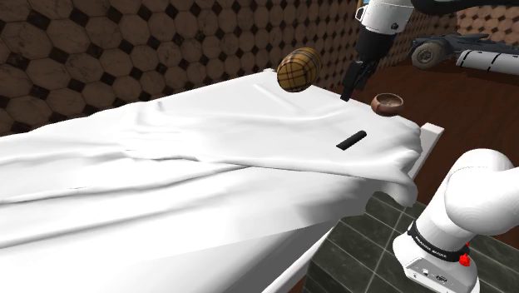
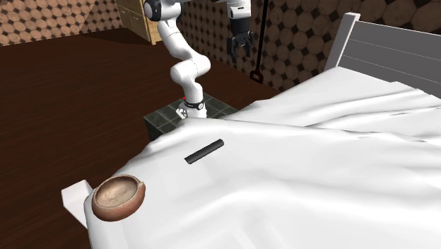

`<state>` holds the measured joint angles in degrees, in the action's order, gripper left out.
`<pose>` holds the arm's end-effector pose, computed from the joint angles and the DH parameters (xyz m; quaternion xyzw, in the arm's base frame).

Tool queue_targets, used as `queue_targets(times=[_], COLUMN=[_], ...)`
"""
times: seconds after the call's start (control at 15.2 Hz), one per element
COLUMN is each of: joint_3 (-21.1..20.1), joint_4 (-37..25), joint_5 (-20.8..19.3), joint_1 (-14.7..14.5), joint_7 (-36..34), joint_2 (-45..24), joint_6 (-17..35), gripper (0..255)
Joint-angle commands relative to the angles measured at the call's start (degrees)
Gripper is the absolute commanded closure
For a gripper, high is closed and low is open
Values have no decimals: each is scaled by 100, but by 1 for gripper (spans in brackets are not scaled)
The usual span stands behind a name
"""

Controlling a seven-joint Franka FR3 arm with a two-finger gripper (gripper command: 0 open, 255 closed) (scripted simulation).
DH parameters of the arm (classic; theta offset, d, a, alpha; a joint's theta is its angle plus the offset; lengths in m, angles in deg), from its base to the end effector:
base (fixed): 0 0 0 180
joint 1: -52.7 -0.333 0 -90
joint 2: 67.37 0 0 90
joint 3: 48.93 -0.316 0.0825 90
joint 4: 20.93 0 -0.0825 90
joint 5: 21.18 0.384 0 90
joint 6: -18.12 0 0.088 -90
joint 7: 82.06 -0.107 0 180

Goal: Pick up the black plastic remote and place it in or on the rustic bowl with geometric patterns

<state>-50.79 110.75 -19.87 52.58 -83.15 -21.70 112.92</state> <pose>0.3120 0.0169 0.6294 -0.9971 -0.0037 -0.0765 0.0015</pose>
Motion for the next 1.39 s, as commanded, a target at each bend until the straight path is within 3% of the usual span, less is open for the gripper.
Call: queue_targets(times=[0.0, 0.73, 1.32], joint_3=[0, 1627, 3356], joint_4=[0, 1744, 2121], joint_5=[0, -1165, -2326], joint_1=[0, -385, -687], joint_7=[0, 3347, 6140], joint_2=[0, 644, -121], joint_6=[0, 1008, 2227], gripper=[0, 0, 0])
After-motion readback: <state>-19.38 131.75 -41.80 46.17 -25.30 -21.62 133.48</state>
